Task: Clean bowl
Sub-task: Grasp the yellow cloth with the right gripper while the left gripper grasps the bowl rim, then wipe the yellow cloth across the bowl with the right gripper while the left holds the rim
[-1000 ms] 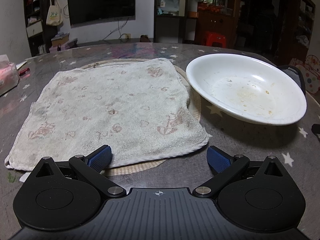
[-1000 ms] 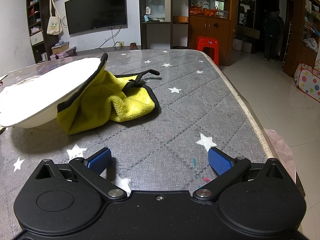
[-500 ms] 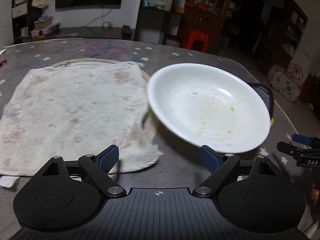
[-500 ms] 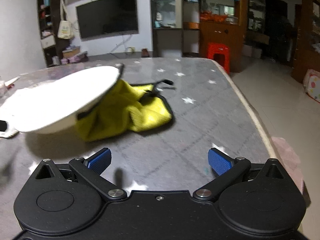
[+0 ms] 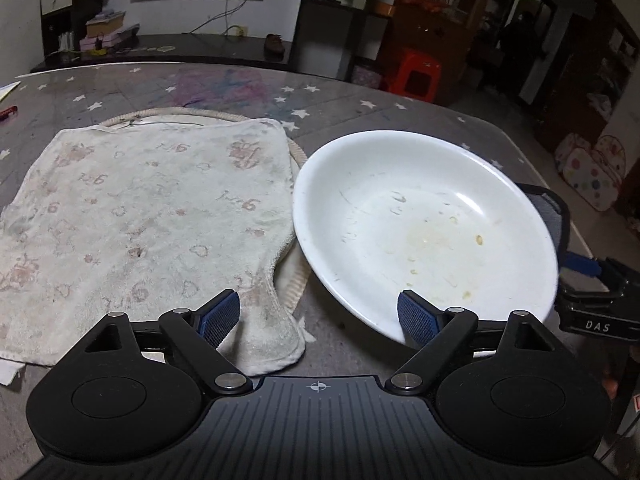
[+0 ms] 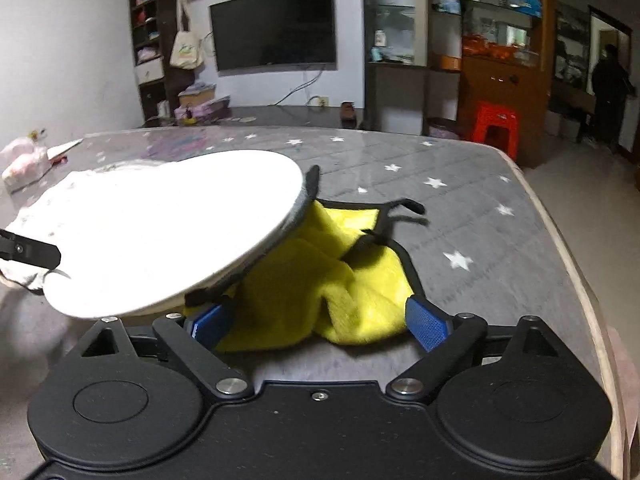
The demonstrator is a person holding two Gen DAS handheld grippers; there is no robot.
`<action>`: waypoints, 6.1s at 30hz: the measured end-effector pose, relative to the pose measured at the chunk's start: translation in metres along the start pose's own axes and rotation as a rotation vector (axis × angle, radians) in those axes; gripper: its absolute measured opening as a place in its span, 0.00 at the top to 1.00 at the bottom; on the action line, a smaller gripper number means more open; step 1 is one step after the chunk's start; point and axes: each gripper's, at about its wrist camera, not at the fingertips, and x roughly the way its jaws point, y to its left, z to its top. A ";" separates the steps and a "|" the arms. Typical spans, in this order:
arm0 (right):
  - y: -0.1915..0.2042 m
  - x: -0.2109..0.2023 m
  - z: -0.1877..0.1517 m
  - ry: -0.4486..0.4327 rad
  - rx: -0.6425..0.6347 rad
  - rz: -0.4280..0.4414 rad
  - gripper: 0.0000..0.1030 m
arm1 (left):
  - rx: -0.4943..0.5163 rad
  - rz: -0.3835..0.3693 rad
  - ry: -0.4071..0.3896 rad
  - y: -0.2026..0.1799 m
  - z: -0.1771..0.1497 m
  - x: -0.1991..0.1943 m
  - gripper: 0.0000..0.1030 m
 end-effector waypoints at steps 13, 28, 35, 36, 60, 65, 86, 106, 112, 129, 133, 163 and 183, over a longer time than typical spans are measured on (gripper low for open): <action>-0.001 0.010 0.010 -0.012 -0.040 0.049 0.40 | 0.011 0.015 0.047 -0.017 0.004 0.015 0.44; 0.007 -0.036 -0.020 -0.017 0.010 0.000 0.75 | 0.006 -0.026 0.059 -0.018 0.008 0.006 0.72; 0.013 -0.055 -0.028 -0.002 -0.036 0.009 0.65 | -0.026 -0.048 0.086 -0.023 0.004 0.005 0.60; 0.013 -0.053 -0.027 -0.004 -0.036 0.003 0.63 | -0.025 -0.049 0.087 -0.025 0.003 0.004 0.60; 0.029 -0.055 -0.041 -0.023 -0.035 0.056 0.74 | 0.074 -0.149 0.126 -0.025 0.002 0.011 0.68; 0.034 -0.072 -0.052 -0.026 -0.037 0.060 0.74 | 0.144 -0.177 0.137 -0.031 0.000 0.012 0.68; 0.025 -0.045 -0.036 -0.039 -0.095 0.050 0.75 | 0.320 -0.116 0.157 -0.051 0.008 0.027 0.63; 0.007 -0.029 -0.025 -0.036 -0.125 0.010 0.76 | 0.383 -0.095 0.122 -0.059 0.009 0.034 0.63; 0.019 -0.042 -0.034 -0.035 -0.126 -0.013 0.76 | 0.381 -0.077 0.109 -0.064 0.011 0.037 0.63; 0.050 -0.077 -0.054 -0.035 -0.127 0.000 0.76 | 0.191 -0.078 0.137 -0.070 -0.009 0.021 0.61; 0.058 -0.084 -0.057 -0.039 -0.138 0.014 0.76 | 0.179 -0.063 0.134 -0.073 -0.012 0.019 0.62; -0.007 -0.029 -0.022 -0.040 -0.125 -0.017 0.76 | 0.413 -0.133 0.182 -0.073 0.019 0.047 0.59; 0.003 -0.032 -0.026 -0.036 -0.108 -0.068 0.76 | 0.214 -0.069 0.173 -0.086 0.000 0.032 0.58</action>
